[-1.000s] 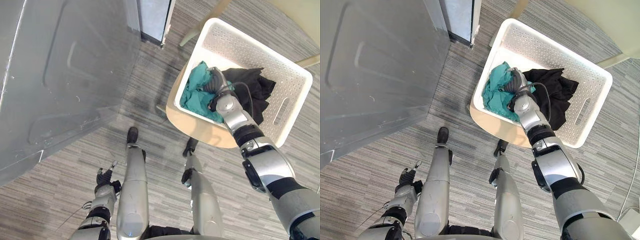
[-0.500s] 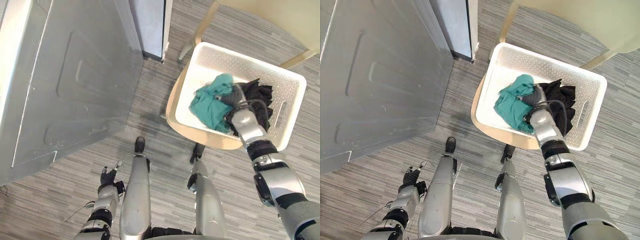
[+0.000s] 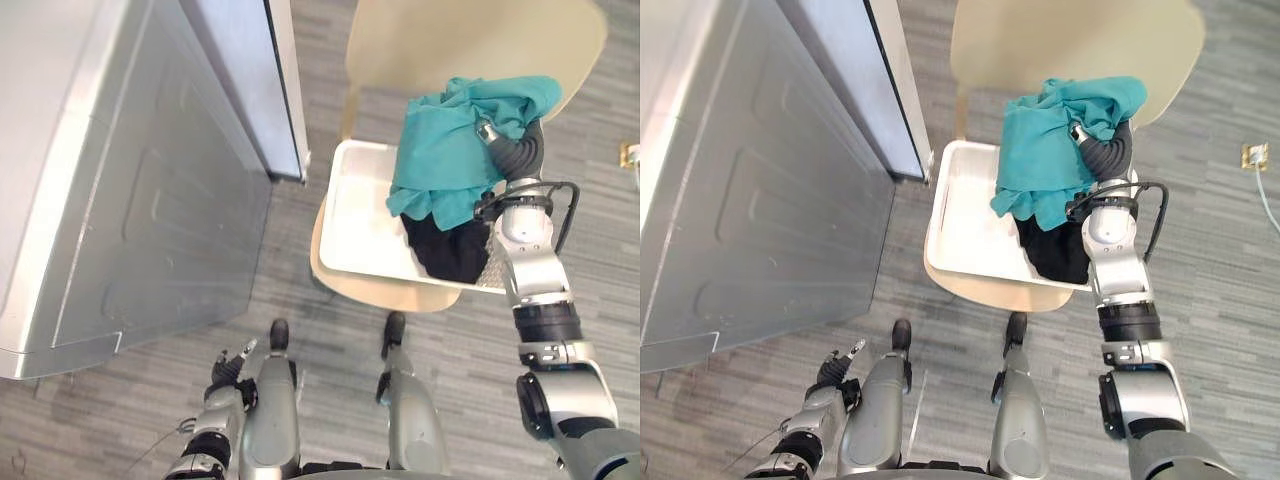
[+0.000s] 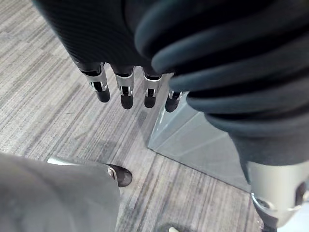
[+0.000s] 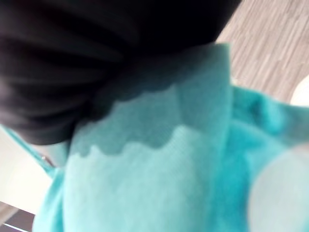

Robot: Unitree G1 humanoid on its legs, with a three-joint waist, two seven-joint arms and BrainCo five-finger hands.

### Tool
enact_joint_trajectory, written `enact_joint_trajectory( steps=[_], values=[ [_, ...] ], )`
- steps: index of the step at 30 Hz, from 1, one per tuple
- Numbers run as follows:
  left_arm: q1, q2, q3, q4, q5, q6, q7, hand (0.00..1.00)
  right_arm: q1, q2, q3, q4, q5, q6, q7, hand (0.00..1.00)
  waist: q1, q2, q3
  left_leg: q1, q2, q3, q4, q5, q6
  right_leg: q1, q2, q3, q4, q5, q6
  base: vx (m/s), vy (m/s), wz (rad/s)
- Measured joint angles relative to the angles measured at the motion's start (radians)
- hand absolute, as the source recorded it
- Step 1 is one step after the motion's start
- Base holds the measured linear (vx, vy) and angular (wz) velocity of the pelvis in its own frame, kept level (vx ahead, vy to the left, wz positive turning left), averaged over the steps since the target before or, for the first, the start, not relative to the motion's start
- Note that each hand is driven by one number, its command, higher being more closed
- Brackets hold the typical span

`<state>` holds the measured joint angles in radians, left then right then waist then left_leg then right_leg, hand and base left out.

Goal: Pick up the laundry basket with both hands and put the clothes into the washing machine.

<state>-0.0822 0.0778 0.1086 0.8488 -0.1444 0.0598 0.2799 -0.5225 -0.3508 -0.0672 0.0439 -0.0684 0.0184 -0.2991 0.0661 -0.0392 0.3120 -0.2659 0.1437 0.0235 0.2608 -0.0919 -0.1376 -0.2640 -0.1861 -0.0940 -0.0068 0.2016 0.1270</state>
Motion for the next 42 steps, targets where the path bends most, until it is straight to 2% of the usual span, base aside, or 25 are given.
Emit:
enact_joint_trajectory(
  steps=[4, 6, 8, 11, 12, 14, 18, 20, 23, 28, 32, 38, 42],
  values=[
    [0.055, 0.004, -0.043, -0.212, -0.001, -0.01, -0.018, 0.0, 0.057, 0.041, -0.022, -0.076, 0.018, -0.049, 0.021, 1.0, -0.009, 0.0, -0.075, 0.078, 0.0, 0.031, -0.037, 0.0, 0.0, 0.055, 0.0, 0.02, -0.025, -0.001, 0.0, 0.04, 0.019, -0.16],
    [0.054, 0.004, -0.063, -0.293, -0.001, -0.024, -0.018, 0.0, 0.063, 0.065, -0.022, -0.089, 0.02, -0.054, 0.028, 1.0, -0.027, -0.001, -0.111, 0.106, 0.0, 0.043, -0.052, 0.0, 0.0, 0.073, 0.001, 0.029, -0.035, -0.001, 0.0, 0.04, 0.012, -0.14],
    [0.054, 0.003, -0.08, -0.366, -0.003, -0.027, -0.018, 0.0, 0.077, 0.071, -0.021, -0.122, 0.02, -0.059, 0.042, 1.0, -0.03, 0.0, -0.122, 0.143, 0.004, 0.068, -0.065, -0.003, -0.002, 0.096, 0.005, 0.048, -0.05, -0.001, 0.0, 0.04, 0.003, -0.3],
    [0.055, 0.002, -0.079, -0.469, -0.016, -0.029, -0.016, 0.0, 0.098, 0.072, -0.015, -0.15, 0.02, -0.083, 0.045, 1.0, -0.032, 0.001, -0.175, 0.187, 0.015, 0.107, -0.103, -0.003, -0.005, 0.106, 0.017, 0.074, -0.069, -0.003, -0.001, 0.05, -0.017, -0.35],
    [0.051, 0.002, -0.082, -0.522, -0.016, -0.031, -0.015, 0.0, 0.098, 0.072, -0.014, -0.15, 0.019, -0.087, 0.044, 1.0, -0.041, 0.009, -0.202, 0.204, 0.019, 0.118, -0.115, -0.003, -0.006, 0.11, 0.023, 0.083, -0.072, 0.001, 0.0, 0.06, -0.025, -0.3],
    [0.03, 0.003, -0.086, -0.565, -0.016, -0.037, -0.011, 0.0, 0.098, 0.072, -0.013, -0.151, 0.016, -0.088, 0.042, 1.0, -0.052, 0.017, -0.21, 0.229, 0.023, 0.126, -0.122, -0.005, -0.01, 0.133, 0.029, 0.087, -0.08, 0.002, 0.0, 0.06, -0.008, -0.19],
    [-0.07, 0.012, -0.108, -0.672, -0.016, -0.053, 0.013, 0.0, 0.098, 0.072, 0.004, -0.169, -0.021, -0.088, 0.04, 1.0, -0.054, 0.026, -0.235, 0.258, 0.031, 0.154, -0.136, -0.009, -0.016, 0.14, 0.04, 0.11, -0.085, 0.004, -0.002, 0.04, -0.007, -0.2],
    [-0.125, 0.026, -0.131, -0.734, -0.023, -0.08, 0.03, 0.0, 0.099, 0.074, 0.047, -0.209, -0.026, -0.089, 0.042, 1.0, -0.06, 0.036, -0.247, 0.281, 0.031, 0.177, -0.151, -0.009, -0.016, 0.142, 0.044, 0.13, -0.085, 0.006, -0.001, 0.02, -0.004, -0.23],
    [-0.168, 0.036, -0.168, -0.771, -0.025, -0.11, 0.03, 0.0, 0.099, 0.102, 0.077, -0.23, -0.03, -0.102, 0.043, 1.0, -0.081, 0.049, -0.266, 0.301, 0.031, 0.183, -0.16, -0.01, -0.017, 0.157, 0.045, 0.134, -0.086, 0.006, -0.001, 0.01, 0.007, -0.07],
    [-0.234, 0.057, -0.248, -0.787, -0.053, -0.117, 0.021, 0.0, 0.126, 0.112, 0.086, -0.268, -0.043, -0.128, 0.044, 1.0, -0.083, 0.05, -0.268, 0.313, 0.029, 0.202, -0.163, -0.012, -0.018, 0.155, 0.047, 0.154, -0.089, 0.006, 0.003, -0.02, -0.005, -0.11],
    [-0.267, 0.075, -0.311, -0.802, -0.109, -0.125, -0.009, 0.0, 0.15, 0.111, 0.105, -0.282, -0.043, -0.132, 0.054, 1.0, -0.104, 0.058, -0.272, 0.315, 0.03, 0.207, -0.174, -0.011, -0.02, 0.15, 0.049, 0.157, -0.09, 0.003, 0.006, -0.01, -0.006, -0.02],
    [-0.397, 0.106, -0.428, -0.802, -0.198, -0.137, -0.073, 0.0, 0.199, 0.101, 0.109, -0.294, -0.035, -0.147, 0.078, 1.0, -0.113, 0.069, -0.28, 0.316, 0.03, 0.228, -0.177, -0.012, -0.02, 0.135, 0.053, 0.178, -0.09, 0.008, 0.003, 0.01, -0.004, -0.1],
    [-0.459, 0.127, -0.484, -0.801, -0.21, -0.139, -0.108, 0.0, 0.207, 0.088, 0.126, -0.297, -0.012, -0.148, 0.095, 1.0, -0.114, 0.069, -0.281, 0.316, 0.03, 0.227, -0.182, -0.012, -0.02, 0.135, 0.053, 0.177, -0.09, 0.009, 0.004, 0.0, 0.0, 0.0]
  ],
)
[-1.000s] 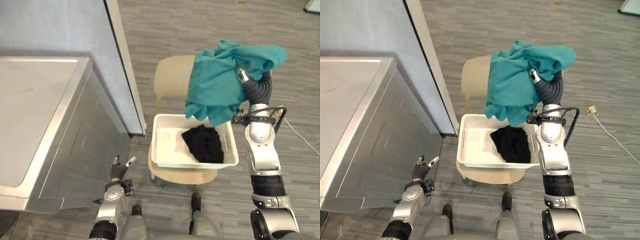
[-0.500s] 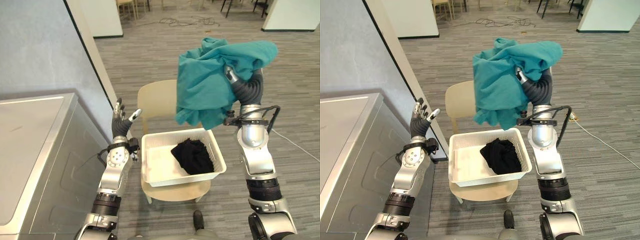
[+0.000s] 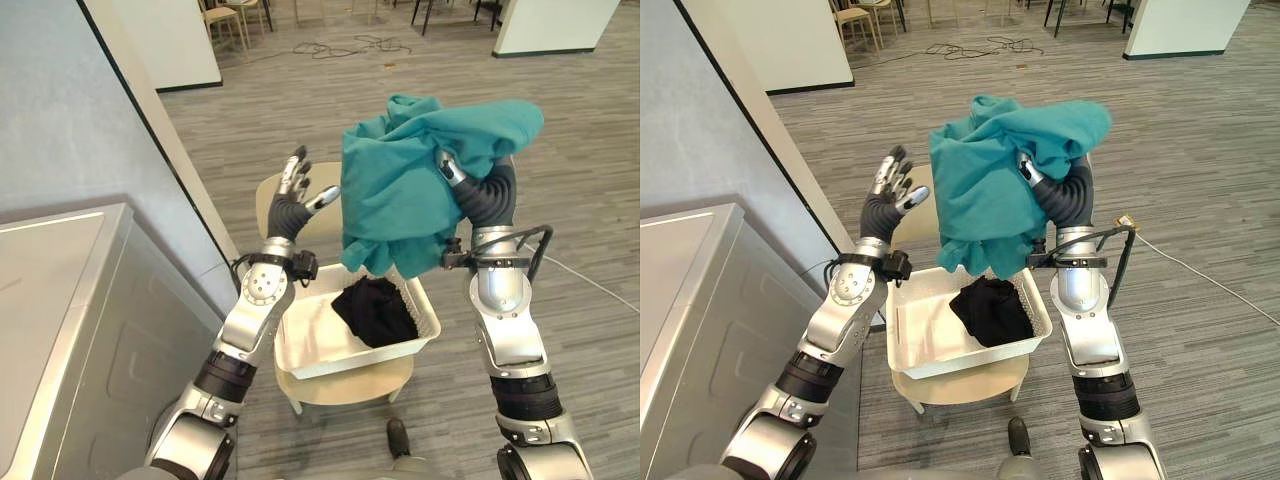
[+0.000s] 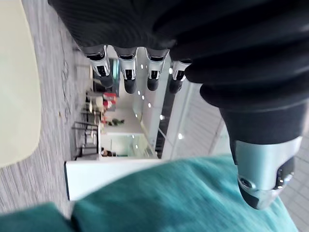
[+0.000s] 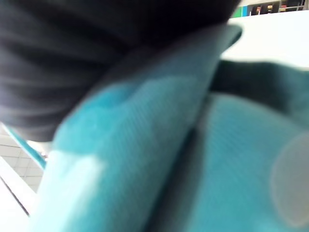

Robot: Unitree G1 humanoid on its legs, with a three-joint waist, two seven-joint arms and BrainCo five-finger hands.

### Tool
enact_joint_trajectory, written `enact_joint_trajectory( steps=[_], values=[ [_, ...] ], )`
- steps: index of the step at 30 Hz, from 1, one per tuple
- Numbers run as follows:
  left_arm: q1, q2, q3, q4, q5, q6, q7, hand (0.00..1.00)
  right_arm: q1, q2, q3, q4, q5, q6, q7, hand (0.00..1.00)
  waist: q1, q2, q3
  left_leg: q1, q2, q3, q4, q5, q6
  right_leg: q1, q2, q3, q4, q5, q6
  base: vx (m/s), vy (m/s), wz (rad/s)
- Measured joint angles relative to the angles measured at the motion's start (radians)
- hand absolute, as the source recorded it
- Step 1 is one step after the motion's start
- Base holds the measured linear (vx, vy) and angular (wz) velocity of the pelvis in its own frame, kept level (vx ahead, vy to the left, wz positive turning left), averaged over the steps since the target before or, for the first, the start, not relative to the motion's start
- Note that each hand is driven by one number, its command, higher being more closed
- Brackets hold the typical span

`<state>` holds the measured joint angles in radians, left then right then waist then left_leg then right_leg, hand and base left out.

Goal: Pick up the laundry basket with both hands and put the clothes into the washing machine.

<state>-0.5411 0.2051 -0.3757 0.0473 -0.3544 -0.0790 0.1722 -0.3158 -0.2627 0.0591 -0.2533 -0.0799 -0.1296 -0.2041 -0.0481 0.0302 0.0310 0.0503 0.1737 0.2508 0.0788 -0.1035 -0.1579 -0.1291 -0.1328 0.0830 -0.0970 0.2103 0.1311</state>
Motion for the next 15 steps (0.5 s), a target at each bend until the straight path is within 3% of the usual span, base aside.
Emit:
enact_joint_trajectory(
  steps=[10, 15],
  values=[
    [-0.091, 0.084, -0.139, 0.024, -0.086, -0.007, -0.061, 0.0, 0.033, -0.023, 0.036, -0.08, 0.001, -0.021, 0.014, 1.0, -0.007, 0.0, -0.018, -0.002, -0.002, 0.0, 0.0, 0.0, 0.0, 0.002, -0.003, 0.0, -0.001, -0.002, 0.006, -0.02, -0.007, 0.0],
    [-0.136, 0.1, -0.203, 0.062, -0.105, -0.006, -0.094, 0.0, 0.042, -0.039, 0.044, -0.08, 0.001, -0.021, 0.014, 1.0, -0.027, 0.014, -0.032, -0.003, -0.002, 0.001, -0.002, 0.0, 0.0, 0.001, -0.002, 0.0, -0.001, -0.002, 0.006, 0.0, 0.0, 0.0]
  ],
)
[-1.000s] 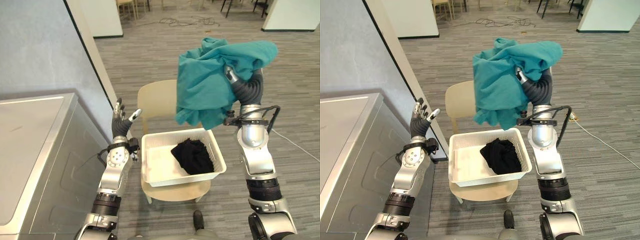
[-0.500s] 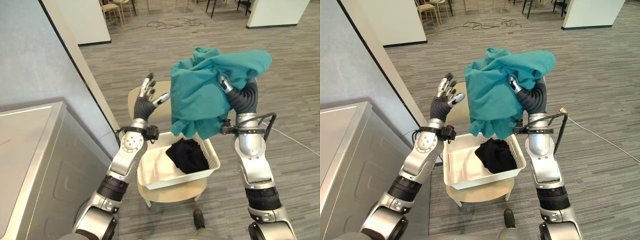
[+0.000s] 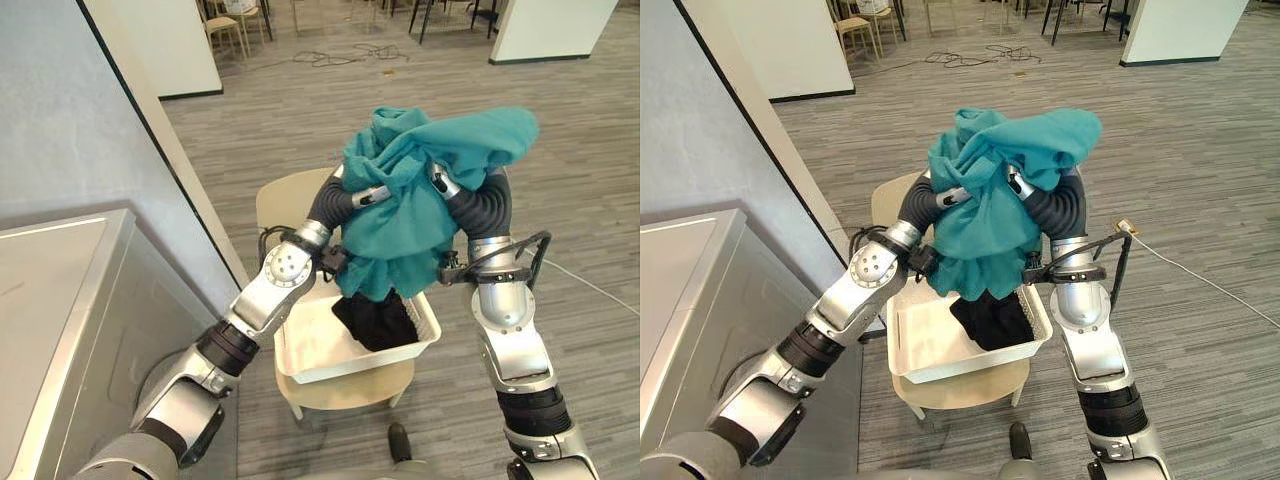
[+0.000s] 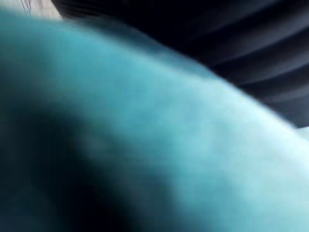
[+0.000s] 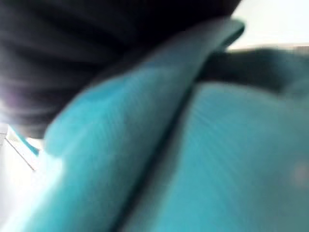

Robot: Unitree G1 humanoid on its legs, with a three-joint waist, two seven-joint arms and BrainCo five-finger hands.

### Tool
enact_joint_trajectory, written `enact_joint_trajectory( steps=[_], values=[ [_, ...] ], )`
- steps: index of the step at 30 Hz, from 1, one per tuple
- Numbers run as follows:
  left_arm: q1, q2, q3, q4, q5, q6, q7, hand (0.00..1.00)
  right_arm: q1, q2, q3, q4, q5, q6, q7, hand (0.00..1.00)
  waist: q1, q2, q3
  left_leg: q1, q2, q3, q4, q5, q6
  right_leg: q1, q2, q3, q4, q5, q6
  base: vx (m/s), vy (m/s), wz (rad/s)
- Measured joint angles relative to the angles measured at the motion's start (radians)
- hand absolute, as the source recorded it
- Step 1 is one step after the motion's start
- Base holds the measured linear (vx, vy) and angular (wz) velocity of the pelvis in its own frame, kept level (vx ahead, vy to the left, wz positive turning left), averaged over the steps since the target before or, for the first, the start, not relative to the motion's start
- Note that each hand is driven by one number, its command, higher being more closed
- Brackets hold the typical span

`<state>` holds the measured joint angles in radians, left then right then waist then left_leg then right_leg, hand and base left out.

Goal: Pick up the laundry basket with both hands and put the clothes into the washing machine.

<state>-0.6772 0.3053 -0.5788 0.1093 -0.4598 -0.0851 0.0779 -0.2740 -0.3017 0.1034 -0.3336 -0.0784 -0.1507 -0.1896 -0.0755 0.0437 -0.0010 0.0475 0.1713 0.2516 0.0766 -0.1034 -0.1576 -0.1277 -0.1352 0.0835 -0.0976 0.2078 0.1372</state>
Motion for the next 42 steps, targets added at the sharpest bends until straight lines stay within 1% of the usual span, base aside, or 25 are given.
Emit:
enact_joint_trajectory(
  steps=[3, 6, 9, 10, 15, 19, 25, 30, 31, 35, 39, 41, 42],
  values=[
    [-0.057, 0.018, -0.049, 0.029, 0.001, 0.002, -0.022, 0.0, 0.0, -0.025, 0.009, 0.0, 0.001, 0.0, -0.001, 1.0, -0.001, 0.0, 0.0, 0.001, 0.0, 0.0, 0.0, 0.0, 0.0, 0.0, 0.001, 0.0, 0.0, 0.0, 0.0, 0.0, 0.0, 0.0],
    [-0.065, 0.028, -0.053, 0.029, 0.001, 0.002, -0.034, 0.0, 0.0, -0.024, 0.015, -0.002, 0.008, 0.0, -0.001, 1.0, -0.004, 0.0, -0.001, 0.001, 0.0, 0.0, 0.0, 0.0, 0.0, 0.0, 0.0, 0.0, 0.0, 0.0, 0.0, 0.0, 0.0, 0.0],
    [-0.078, 0.039, -0.092, 0.032, -0.002, 0.002, -0.037, 0.0, 0.0, -0.025, 0.019, -0.004, 0.009, 0.0, 0.0, 1.0, -0.005, -0.001, -0.001, 0.001, 0.0, -0.001, 0.0, 0.0, 0.0, 0.0, 0.0, -0.001, 0.0, 0.0, 0.0, 0.0, 0.0, 0.0],
    [-0.086, 0.041, -0.097, 0.039, -0.007, 0.002, -0.042, 1.0, 0.0, -0.025, 0.022, -0.004, 0.011, 0.0, -0.001, 1.0, -0.004, -0.002, -0.002, 0.002, 0.0, -0.001, 0.001, 0.0, 0.0, 0.0, 0.0, -0.001, 0.0, 0.0, 0.0, 0.0, 0.0, 0.0],
    [-0.094, 0.053, -0.127, 0.042, -0.037, 0.0, -0.059, 1.0, 0.0, -0.038, 0.023, -0.004, 0.011, 0.002, -0.003, 1.0, -0.006, -0.002, -0.004, 0.001, 0.0, -0.001, 0.001, 0.0, 0.0, 0.0, 0.0, -0.001, 0.0, 0.001, 0.0, 0.0, 0.0, 0.0],
    [-0.102, 0.057, -0.128, 0.042, -0.042, -0.009, -0.076, 1.0, 0.0, -0.044, 0.022, -0.004, 0.018, 0.004, -0.006, 1.0, -0.007, -0.002, -0.005, 0.0, 0.0, -0.001, 0.002, 0.0, 0.0, 0.0, 0.0, 0.0, 0.0, 0.001, 0.0, 0.0, 0.0, 0.0],
    [-0.11, 0.06, -0.128, 0.042, -0.048, -0.015, -0.076, 1.0, 0.0, -0.044, 0.022, -0.004, 0.029, 0.007, -0.009, 1.0, -0.006, -0.002, -0.005, 0.0, 0.0, -0.002, 0.004, 0.0, 0.0, 0.001, 0.0, -0.001, 0.0, 0.002, 0.001, 0.0, 0.0, 0.0],
    [-0.11, 0.056, -0.126, 0.042, -0.049, -0.021, -0.073, 1.0, 0.0, -0.044, 0.022, -0.004, 0.029, 0.022, -0.009, 1.0, -0.005, -0.003, -0.007, 0.0, 0.0, -0.004, 0.005, 0.0, 0.0, 0.002, -0.001, -0.003, 0.0, 0.002, 0.001, 0.0, 0.0, 0.0],
    [-0.11, 0.053, -0.125, 0.042, -0.049, -0.021, -0.072, 1.0, 0.0, -0.044, 0.022, -0.004, 0.029, 0.024, -0.009, 0.0, -0.004, -0.004, -0.008, 0.0, 0.0, -0.004, 0.005, 0.0, 0.0, 0.002, -0.001, -0.004, 0.0, 0.002, 0.001, 0.0, 0.0, 0.0],
    [-0.109, 0.05, -0.121, 0.043, -0.049, -0.019, -0.055, 1.0, 0.005, -0.04, 0.024, -0.004, 0.029, 0.024, -0.01, 0.0, -0.001, -0.007, -0.01, -0.001, 0.0, -0.005, 0.005, 0.0, 0.0, 0.004, -0.001, -0.004, 0.0, 0.002, 0.001, 0.0, 0.0, 0.0],
    [-0.089, 0.043, -0.111, 0.051, -0.05, -0.008, -0.051, 1.0, 0.046, -0.007, 0.035, -0.004, 0.045, 0.024, -0.009, 0.0, -0.001, -0.007, -0.01, -0.001, 0.0, -0.012, 0.005, 0.0, 0.001, 0.01, -0.002, -0.011, 0.0, 0.001, 0.001, 0.0, 0.0, 0.03],
    [-0.072, 0.031, -0.099, 0.059, -0.053, -0.006, -0.05, 1.0, 0.065, 0.006, 0.043, -0.003, 0.055, 0.024, -0.008, 0.0, 0.0, -0.008, -0.01, -0.001, 0.0, -0.017, 0.005, 0.001, 0.001, 0.013, -0.003, -0.017, 0.0, 0.001, 0.001, 0.0, 0.0, 0.07],
    [-0.054, 0.022, -0.076, 0.059, -0.057, -0.006, -0.049, 1.0, 0.072, 0.013, 0.055, -0.002, 0.069, 0.024, -0.006, 0.0, 0.0, -0.007, -0.01, -0.001, 0.0, -0.02, 0.006, 0.001, 0.001, 0.015, -0.003, -0.019, 0.0, 0.001, 0.001, 0.0, 0.0, 0.05]
  ],
)
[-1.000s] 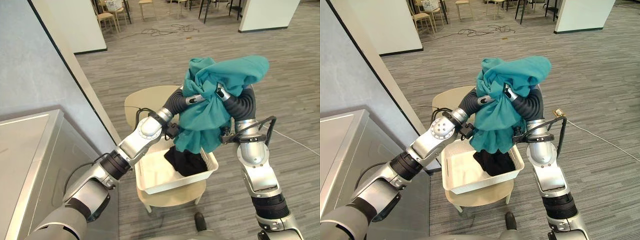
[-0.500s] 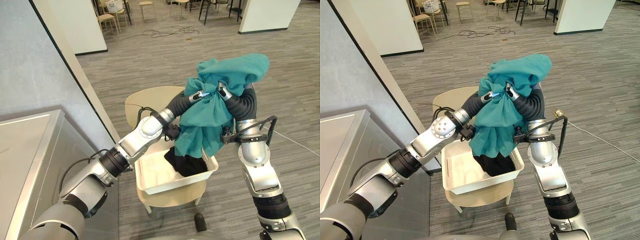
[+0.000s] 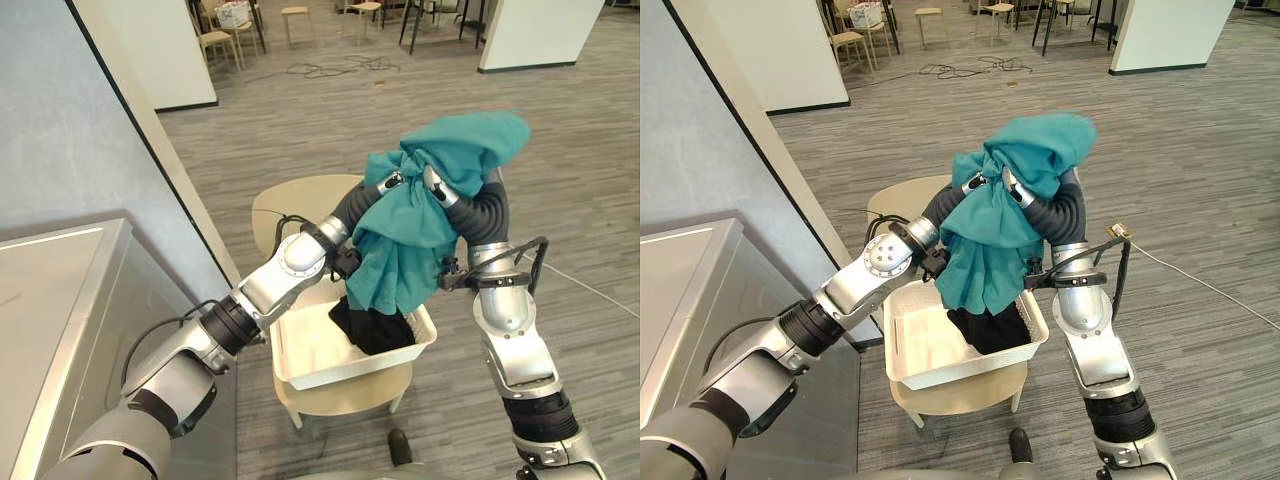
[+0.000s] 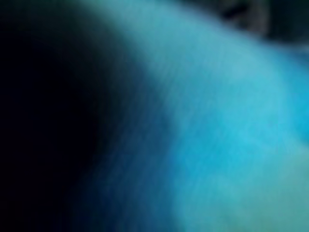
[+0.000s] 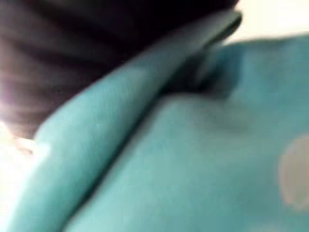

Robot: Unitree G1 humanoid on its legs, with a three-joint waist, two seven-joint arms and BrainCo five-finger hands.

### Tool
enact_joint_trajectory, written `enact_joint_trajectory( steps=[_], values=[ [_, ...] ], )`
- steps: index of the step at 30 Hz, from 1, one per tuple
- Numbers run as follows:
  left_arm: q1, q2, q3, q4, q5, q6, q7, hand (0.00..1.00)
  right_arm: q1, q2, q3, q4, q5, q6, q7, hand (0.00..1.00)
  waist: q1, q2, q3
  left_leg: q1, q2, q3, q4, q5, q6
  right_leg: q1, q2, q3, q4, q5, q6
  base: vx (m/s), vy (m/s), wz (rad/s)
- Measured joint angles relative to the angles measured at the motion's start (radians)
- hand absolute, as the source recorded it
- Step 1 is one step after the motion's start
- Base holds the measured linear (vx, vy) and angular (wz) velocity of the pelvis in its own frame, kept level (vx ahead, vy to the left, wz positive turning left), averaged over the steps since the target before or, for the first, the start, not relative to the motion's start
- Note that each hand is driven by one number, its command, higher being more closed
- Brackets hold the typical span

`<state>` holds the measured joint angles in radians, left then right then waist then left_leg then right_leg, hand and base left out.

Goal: Pick up the laundry basket with both hands and put the clothes into the washing machine.

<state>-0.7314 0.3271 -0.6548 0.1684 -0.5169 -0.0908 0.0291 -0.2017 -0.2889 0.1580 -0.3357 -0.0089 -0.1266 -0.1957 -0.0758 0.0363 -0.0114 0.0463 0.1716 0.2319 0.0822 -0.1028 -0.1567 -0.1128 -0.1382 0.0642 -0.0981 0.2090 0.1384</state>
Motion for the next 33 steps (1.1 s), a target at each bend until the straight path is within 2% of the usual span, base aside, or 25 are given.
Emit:
enact_joint_trajectory(
  steps=[5, 9, 12, 13, 17, 20, 24, 27, 30, 33],
  values=[
    [0.06, -0.02, 0.07, 0.0, -0.023, 0.002, 0.018, 1.0, 0.007, 0.009, 0.03, 0.0, 0.003, -0.001, 0.019, 0.0, 0.002, 0.0, 0.0, 0.0, 0.0, -0.008, 0.004, 0.0, 0.0, 0.002, -0.001, -0.005, 0.0, 0.0, 0.0, 0.0, -0.005, 0.04],
    [0.17, -0.042, 0.175, -0.015, -0.023, 0.008, 0.022, 1.0, 0.076, 0.015, 0.041, 0.0, 0.003, -0.005, 0.06, 0.0, 0.004, 0.0, 0.0, 0.0, 0.0, -0.009, 0.003, 0.0, 0.0, 0.003, -0.001, -0.006, 0.0, 0.0, 0.0, 0.0, 0.0, 0.0],
    [0.303, -0.047, 0.298, -0.077, -0.023, 0.016, 0.03, 1.0, 0.154, 0.05, 0.021, 0.0, 0.002, -0.006, 0.074, 0.0, 0.004, 0.0, 0.0, 0.002, 0.0, -0.011, 0.003, 0.0, 0.0, 0.005, -0.001, -0.006, 0.0, 0.0, 0.0, 0.0, 0.0, 0.0],
    [0.388, -0.053, 0.367, -0.121, -0.023, 0.017, 0.039, 1.0, 0.192, 0.064, -0.018, 0.0, 0.002, -0.007, 0.081, 0.0, 0.004, 0.0, 0.0, 0.002, 0.0, -0.012, 0.003, 0.0, 0.0, 0.01, -0.001, -0.007, 0.0, 0.0, 0.0, -0.02, -0.004, 0.04],
    [0.571, -0.076, 0.529, -0.188, -0.023, 0.017, 0.045, 1.0, 0.28, 0.091, -0.143, 0.007, 0.001, -0.019, 0.085, 0.0, 0.011, -0.002, 0.0, 0.009, 0.0, -0.016, 0.003, 0.0, 0.001, 0.02, -0.002, -0.012, 0.0, -0.003, 0.002, -0.01, -0.001, 0.04],
    [0.685, -0.117, 0.621, -0.223, -0.022, 0.016, 0.045, 1.0, 0.348, 0.126, -0.218, 0.043, 0.0, -0.022, 0.085, 0.0, 0.011, -0.003, 0.001, 0.007, 0.0, -0.023, -0.006, 0.0, 0.001, 0.023, -0.004, -0.021, 0.0, -0.016, 0.01, -0.03, -0.01, 0.07],
    [0.793, -0.178, 0.678, -0.25, -0.02, 0.016, 0.046, 1.0, 0.431, 0.185, -0.313, 0.12, 0.0, -0.019, 0.085, 0.0, 0.012, -0.002, 0.001, 0.003, 0.001, -0.034, -0.014, 0.0, 0.0, 0.023, -0.003, -0.033, 0.0, -0.024, 0.001, -0.01, -0.01, 0.09],
    [0.877, -0.242, 0.736, -0.253, 0.049, 0.016, 0.046, 1.0, 0.499, 0.247, -0.379, 0.182, 0.004, -0.018, 0.081, 0.0, 0.013, -0.001, 0.001, 0.002, 0.001, -0.034, -0.019, 0.001, 0.0, 0.02, -0.003, -0.034, 0.0, -0.029, -0.002, 0.0, 0.0, 0.0],
    [0.942, -0.285, 0.765, -0.25, 0.092, 0.016, 0.049, 1.0, 0.558, 0.282, -0.398, 0.23, 0.012, -0.016, 0.081, 0.0, 0.013, -0.001, 0.001, 0.002, 0.001, -0.033, -0.024, 0.001, -0.001, 0.019, -0.003, -0.035, 0.0, -0.029, -0.002, 0.03, 0.007, 0.0],
    [1.015, -0.337, 0.781, -0.216, 0.142, 0.017, 0.051, 1.0, 0.622, 0.316, -0.398, 0.284, 0.022, 0.006, 0.085, 0.0, 0.028, 0.0, 0.001, 0.006, 0.001, -0.029, -0.022, 0.001, -0.001, 0.02, -0.003, -0.036, 0.0, -0.028, -0.002, 0.05, 0.013, -0.01]
  ],
)
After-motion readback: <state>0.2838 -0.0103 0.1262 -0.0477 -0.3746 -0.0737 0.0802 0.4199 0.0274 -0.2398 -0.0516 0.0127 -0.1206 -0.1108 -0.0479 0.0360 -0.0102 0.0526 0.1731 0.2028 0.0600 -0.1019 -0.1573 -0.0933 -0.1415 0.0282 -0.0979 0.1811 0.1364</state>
